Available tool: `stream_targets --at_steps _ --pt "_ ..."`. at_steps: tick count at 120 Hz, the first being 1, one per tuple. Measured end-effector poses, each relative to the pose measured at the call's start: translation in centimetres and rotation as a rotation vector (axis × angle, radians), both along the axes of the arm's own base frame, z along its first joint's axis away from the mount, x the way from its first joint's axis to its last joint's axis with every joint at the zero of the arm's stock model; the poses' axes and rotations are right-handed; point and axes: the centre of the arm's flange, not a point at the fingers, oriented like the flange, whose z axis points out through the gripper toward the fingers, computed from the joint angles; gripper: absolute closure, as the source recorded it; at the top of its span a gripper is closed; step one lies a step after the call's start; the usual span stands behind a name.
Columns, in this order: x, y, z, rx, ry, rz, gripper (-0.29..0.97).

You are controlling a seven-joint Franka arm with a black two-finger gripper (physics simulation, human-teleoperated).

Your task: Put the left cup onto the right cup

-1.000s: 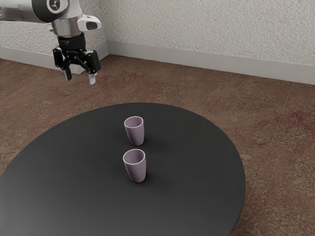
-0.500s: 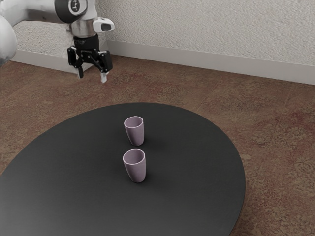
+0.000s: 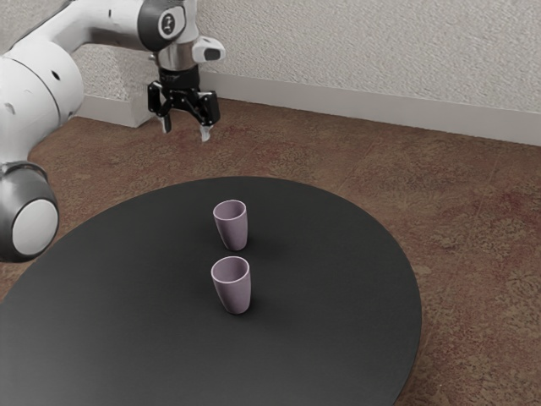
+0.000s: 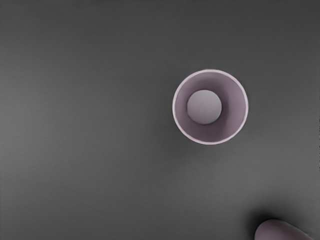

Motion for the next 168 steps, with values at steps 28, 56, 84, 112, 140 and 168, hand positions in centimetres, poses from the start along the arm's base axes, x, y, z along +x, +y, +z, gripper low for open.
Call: stream_targets --at_steps 28,56,84,112,140,168 --pt "1.8 -0.3 -4.8 0.009 0.039 -0.005 0.00" --pt "2.9 0.0 -10.7 0.014 0.100 -0.001 0.00" --pt "3.7 0.3 -14.0 0.025 0.089 -0.003 0.00" --pt "4.7 -0.2 -16.4 0.033 0.045 -0.018 0.00" --pt "5.2 -0.5 -18.2 0.032 0.024 -0.024 0.00" --pt "5.4 -1.0 -18.8 0.021 0.001 -0.035 0.00"
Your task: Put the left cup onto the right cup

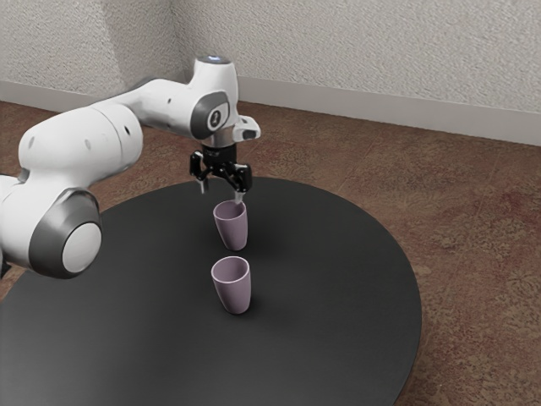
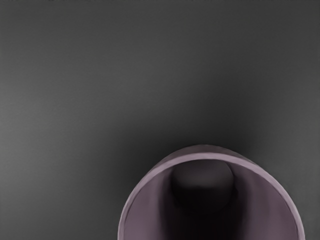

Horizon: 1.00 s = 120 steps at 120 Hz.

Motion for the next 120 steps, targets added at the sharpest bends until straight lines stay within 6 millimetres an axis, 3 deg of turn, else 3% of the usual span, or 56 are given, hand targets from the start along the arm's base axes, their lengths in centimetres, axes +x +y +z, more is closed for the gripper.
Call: stream_targets --at_steps 42,84,105,120 --pt "-0.6 2.9 -1.3 0.004 0.020 0.035 0.00" --pt "-1.4 3.2 -5.1 -0.004 0.057 0.038 0.00" --pt "-1.3 2.9 -5.8 -0.005 0.049 0.032 0.01" --pt "-1.2 2.6 -5.8 -0.003 0.041 0.026 0.20"
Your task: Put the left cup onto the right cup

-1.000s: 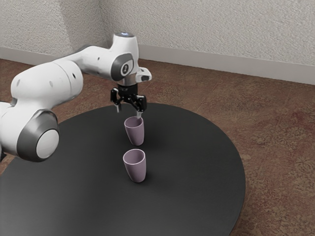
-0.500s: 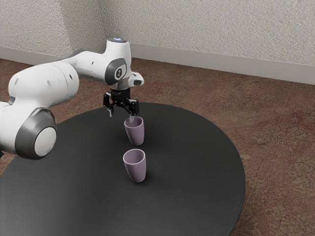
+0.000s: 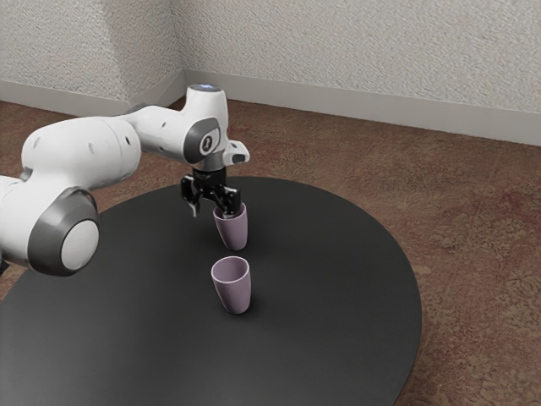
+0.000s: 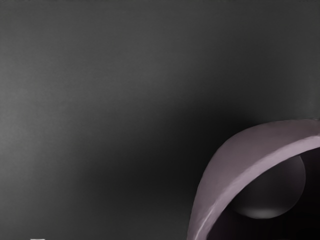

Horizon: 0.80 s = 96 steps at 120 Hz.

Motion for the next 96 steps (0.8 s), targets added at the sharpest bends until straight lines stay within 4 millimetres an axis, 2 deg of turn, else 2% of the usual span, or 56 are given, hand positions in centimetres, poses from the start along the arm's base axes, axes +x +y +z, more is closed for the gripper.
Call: stream_targets --at_steps 18,34,53,70,96 --pt "0.1 -0.3 0.1 0.001 -0.008 -0.003 0.50" --pt "0.2 -0.4 0.3 0.000 -0.013 -0.001 0.66" --pt "0.2 -0.6 0.4 0.001 -0.016 0.004 0.72" --pt "0.3 -1.0 1.3 0.001 -0.029 0.004 0.76" --pt "0.1 -1.6 6.4 0.001 -0.092 0.000 0.78"
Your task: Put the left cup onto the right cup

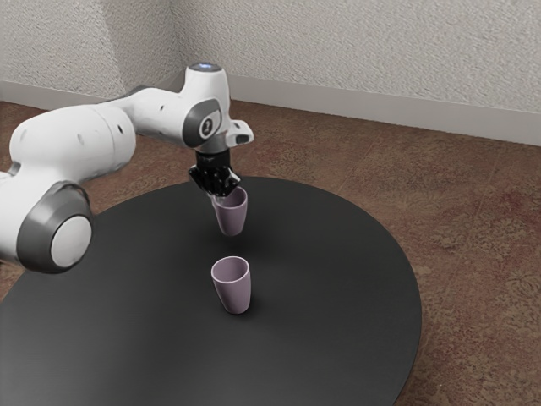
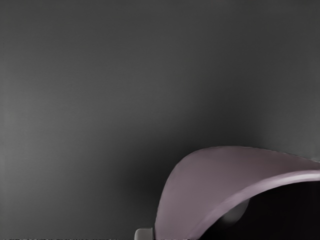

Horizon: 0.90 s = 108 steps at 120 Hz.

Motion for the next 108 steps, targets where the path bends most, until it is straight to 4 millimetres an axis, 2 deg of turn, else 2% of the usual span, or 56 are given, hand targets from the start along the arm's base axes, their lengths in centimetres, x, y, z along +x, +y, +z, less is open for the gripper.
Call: stream_targets --at_steps 30,65,108 --pt "-0.8 -1.4 4.6 -0.007 -0.047 -0.012 0.78" --pt "-3.5 -2.7 7.0 -0.030 -0.036 -0.015 0.79" --pt "-8.8 -4.3 9.2 -0.061 -0.008 -0.004 0.79"
